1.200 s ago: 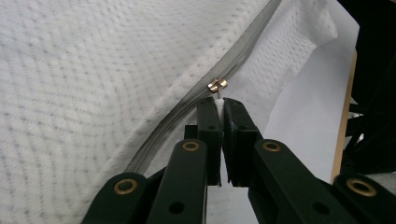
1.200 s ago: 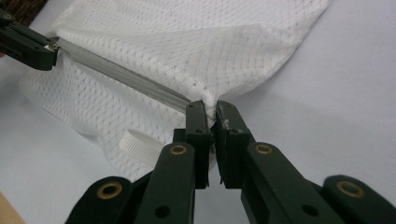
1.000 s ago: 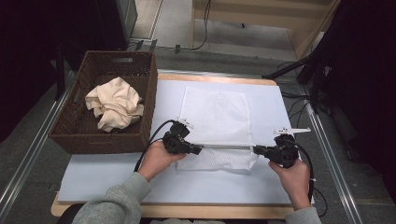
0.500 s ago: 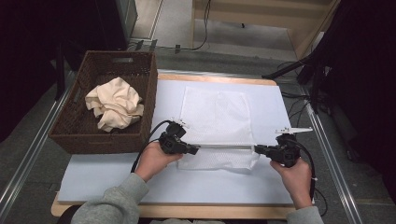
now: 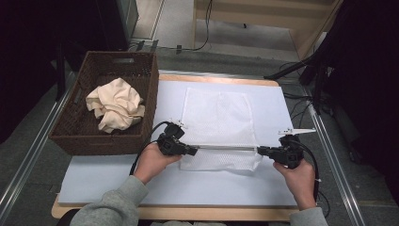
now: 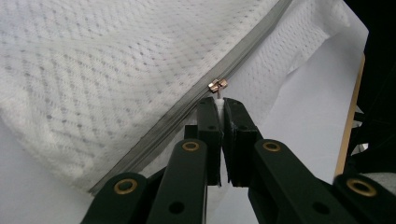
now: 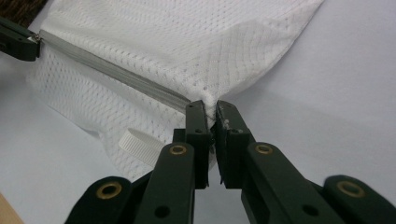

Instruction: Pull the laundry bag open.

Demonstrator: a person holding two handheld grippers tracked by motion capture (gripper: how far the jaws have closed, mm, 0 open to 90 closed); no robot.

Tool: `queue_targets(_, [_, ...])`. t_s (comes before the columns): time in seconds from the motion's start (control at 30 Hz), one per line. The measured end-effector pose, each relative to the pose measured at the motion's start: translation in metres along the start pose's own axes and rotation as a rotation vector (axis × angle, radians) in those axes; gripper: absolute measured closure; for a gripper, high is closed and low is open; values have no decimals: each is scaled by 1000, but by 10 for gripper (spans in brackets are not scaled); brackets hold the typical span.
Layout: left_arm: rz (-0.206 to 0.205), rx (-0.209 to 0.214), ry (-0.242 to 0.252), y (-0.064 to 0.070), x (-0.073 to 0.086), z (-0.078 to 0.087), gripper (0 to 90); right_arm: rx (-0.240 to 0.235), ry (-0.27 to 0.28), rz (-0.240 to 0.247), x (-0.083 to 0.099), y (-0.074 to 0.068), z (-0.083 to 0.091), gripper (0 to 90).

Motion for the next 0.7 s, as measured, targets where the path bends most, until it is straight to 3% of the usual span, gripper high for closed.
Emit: queue_targets(0.7, [32,-24,24,-6,8,11,869,-9,-8,6,1,4,3,856])
Point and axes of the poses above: each handheld gripper's, and its own axes: z roughly backward along the jaws, x roughly out of its underside, y roughly to its right, the point moved 10 cm from there along -z, roughly forward along the jaws, and after that the axes turned 5 degrees about -y, right-handed, at the moved point
